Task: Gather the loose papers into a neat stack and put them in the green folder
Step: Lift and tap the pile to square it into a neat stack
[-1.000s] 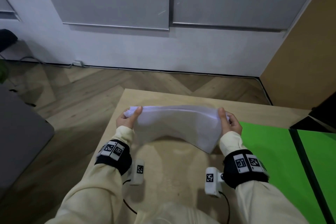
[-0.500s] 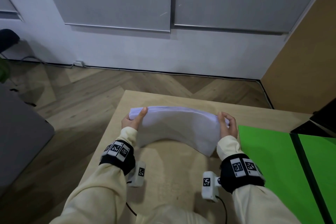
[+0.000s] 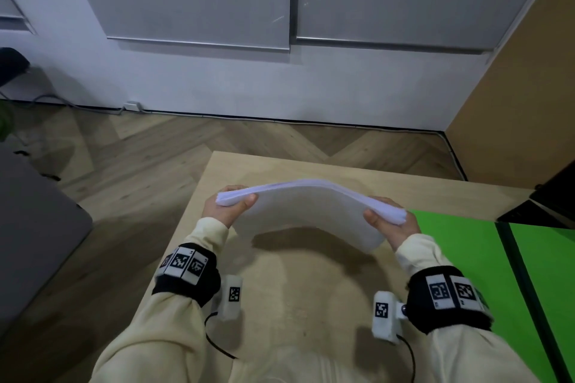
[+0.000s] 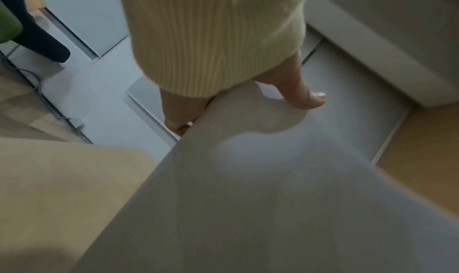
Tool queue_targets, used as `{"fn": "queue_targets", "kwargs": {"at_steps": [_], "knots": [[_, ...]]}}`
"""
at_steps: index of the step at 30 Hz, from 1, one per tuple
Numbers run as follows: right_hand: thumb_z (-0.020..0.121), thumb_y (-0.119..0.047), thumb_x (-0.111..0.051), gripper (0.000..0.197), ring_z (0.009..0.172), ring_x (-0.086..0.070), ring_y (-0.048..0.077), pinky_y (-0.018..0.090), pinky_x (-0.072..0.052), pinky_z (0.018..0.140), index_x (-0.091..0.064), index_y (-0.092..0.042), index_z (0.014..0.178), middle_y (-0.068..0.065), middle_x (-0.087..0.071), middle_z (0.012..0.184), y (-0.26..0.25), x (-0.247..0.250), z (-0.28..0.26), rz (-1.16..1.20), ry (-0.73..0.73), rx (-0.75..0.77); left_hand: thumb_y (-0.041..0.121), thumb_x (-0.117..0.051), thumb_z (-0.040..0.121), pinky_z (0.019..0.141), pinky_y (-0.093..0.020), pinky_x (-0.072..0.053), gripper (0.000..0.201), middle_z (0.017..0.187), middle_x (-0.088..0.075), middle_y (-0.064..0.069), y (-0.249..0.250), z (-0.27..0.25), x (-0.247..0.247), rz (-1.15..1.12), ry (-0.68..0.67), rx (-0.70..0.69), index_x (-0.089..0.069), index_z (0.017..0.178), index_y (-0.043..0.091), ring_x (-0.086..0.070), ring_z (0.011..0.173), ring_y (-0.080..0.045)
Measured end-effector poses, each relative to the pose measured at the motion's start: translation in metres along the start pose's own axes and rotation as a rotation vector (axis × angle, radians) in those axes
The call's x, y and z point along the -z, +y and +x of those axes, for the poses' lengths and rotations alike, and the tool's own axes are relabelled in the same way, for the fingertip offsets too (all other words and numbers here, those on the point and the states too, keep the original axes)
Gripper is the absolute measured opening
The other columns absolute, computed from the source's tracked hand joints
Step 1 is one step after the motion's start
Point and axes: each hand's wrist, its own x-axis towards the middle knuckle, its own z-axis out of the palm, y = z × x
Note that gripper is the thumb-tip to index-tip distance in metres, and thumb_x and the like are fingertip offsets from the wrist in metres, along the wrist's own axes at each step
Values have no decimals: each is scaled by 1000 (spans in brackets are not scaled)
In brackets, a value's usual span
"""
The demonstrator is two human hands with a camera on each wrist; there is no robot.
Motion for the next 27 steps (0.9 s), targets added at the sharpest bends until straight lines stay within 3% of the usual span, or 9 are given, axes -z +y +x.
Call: {"fn": "queue_targets", "kwargs": {"at_steps": [3, 6, 9, 11, 14, 17, 20, 24, 27], "knots": [[73, -12, -78, 42, 88, -60, 14, 13, -49, 69, -63, -3, 112, 10, -64, 106, 24, -3, -1, -14, 100, -168, 16, -77, 74, 51, -3, -46, 15, 73, -61, 6, -10, -1, -10, -14, 115, 93, -62, 71, 19, -56, 73, -14], [76, -14, -75, 40, 85, -58, 20, 18, -49, 60, -65, 7, 108, 22, -67, 106, 37, -9, -1, 31, 188, -244, 25, -78, 73, 54, -14, -45, 22, 68, -56, 4, -14, -6, -18, -38, 194, 213, -58, 66, 17, -53, 64, -12], [76, -10, -74, 30, 71, -63, 17, 18, -50, 62, -68, 4, 102, 18, -72, 94, 28, -10, -4, 48, 166, -207, 25, -78, 74, 53, -18, -45, 27, 65, -54, 3, -11, -8, -20, -78, 220, 197, -55, 62, 17, -51, 59, -11], [79, -3, -70, 20, 53, -64, -2, 5, -48, 51, -67, -2, 99, -5, -73, 70, 20, -8, -6, 86, 152, -134, 22, -74, 78, 48, -11, -46, 23, 66, -55, 4, -4, -8, -17, -114, 244, 137, -57, 63, 18, -56, 54, -6], [82, 1, -65, 15, 56, -59, -18, -1, -45, 58, -65, -12, 89, -18, -68, 70, 19, -8, -9, 59, 67, -24, 20, -71, 80, 56, -6, -44, 25, 66, -56, -2, -3, -5, -13, -159, 330, 55, -55, 61, 17, -56, 58, -7], [83, -11, -66, 14, 66, -61, -16, 3, -46, 69, -67, -25, 80, -23, -72, 67, 22, -16, -8, 103, 110, -44, 21, -75, 76, 73, -24, -44, 27, 69, -58, -3, -8, -2, -14, -153, 399, 43, -54, 61, 19, -51, 66, -13], [84, -24, -66, 11, 70, -64, -4, 14, -46, 78, -69, -23, 73, -18, -72, 63, 22, -22, -3, 165, 255, -67, 21, -73, 78, 71, -21, -43, 24, 69, -60, -3, -8, 0, -17, -214, 489, 67, -55, 62, 20, -55, 65, -12], [84, -34, -63, 35, 41, -50, -10, 4, -40, 58, -61, -19, 53, -22, -57, 36, 11, -31, 5, 119, 416, -119, 32, -68, 81, 69, -21, -43, 39, 57, -53, -2, -5, 5, -25, -241, 516, 121, -48, 52, 16, -49, 56, -12], [84, -39, -63, 54, 26, -30, 7, 23, -27, 46, -37, -16, 42, -4, -28, 22, 4, -38, 10, 103, 519, -192, 39, -69, 79, 70, -21, -41, 41, 58, -51, 0, -1, 6, -27, -219, 513, 138, -46, 52, 17, -48, 59, -14]]}}
